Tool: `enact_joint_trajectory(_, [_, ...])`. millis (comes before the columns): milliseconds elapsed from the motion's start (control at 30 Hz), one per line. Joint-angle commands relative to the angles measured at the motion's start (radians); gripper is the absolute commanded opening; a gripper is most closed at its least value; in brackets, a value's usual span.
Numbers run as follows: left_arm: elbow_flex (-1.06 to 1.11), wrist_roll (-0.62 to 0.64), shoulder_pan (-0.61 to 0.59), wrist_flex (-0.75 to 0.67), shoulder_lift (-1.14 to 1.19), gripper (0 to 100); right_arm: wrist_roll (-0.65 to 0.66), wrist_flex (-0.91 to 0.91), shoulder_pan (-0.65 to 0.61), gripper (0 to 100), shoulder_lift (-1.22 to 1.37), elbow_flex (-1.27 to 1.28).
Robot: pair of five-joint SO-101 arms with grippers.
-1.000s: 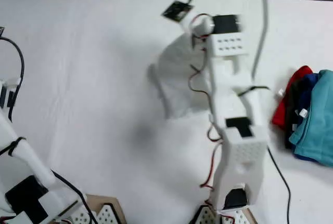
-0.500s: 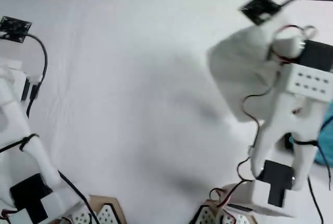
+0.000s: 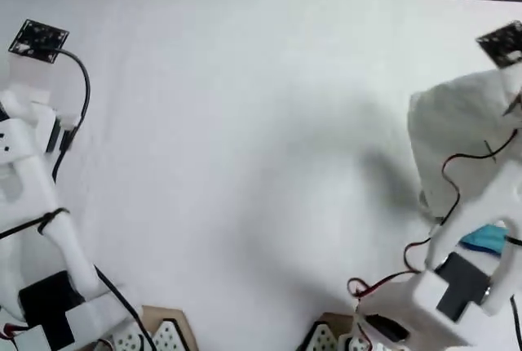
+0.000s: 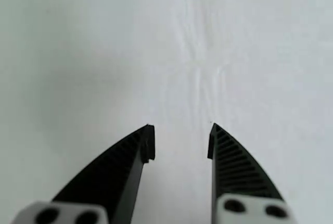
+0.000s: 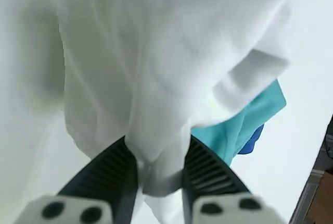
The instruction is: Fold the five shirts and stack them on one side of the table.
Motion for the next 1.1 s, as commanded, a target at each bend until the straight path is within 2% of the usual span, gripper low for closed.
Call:
enact_joint_trajectory(0, [-0.004,0.005,0.011,-0.012,-0.003,19,0.012,-0.056,0.064,2.2,0.056,-0.011])
enact_joint_trajectory(300, [0.061,0.003,0.023,-0.049,-0.002,19,0.014,-0.154,0.162,2.2,0.153,-0.014])
enact_joint_trajectory(567, [0.137,0.003,0.023,-0.101,-0.002,19,0.025,-0.058,0.130,2.2,0.117,-0.209])
enact_joint_trajectory(800, [0.136,0.003,0.023,-0.104,-0.002,19,0.034,-0.039,0.191,2.2,0.168,-0.269])
enact_joint_trajectory(1067, [0.137,0.003,0.023,-0.104,-0.002,19,0.029,-0.156,0.283,2.2,0.361,-0.262])
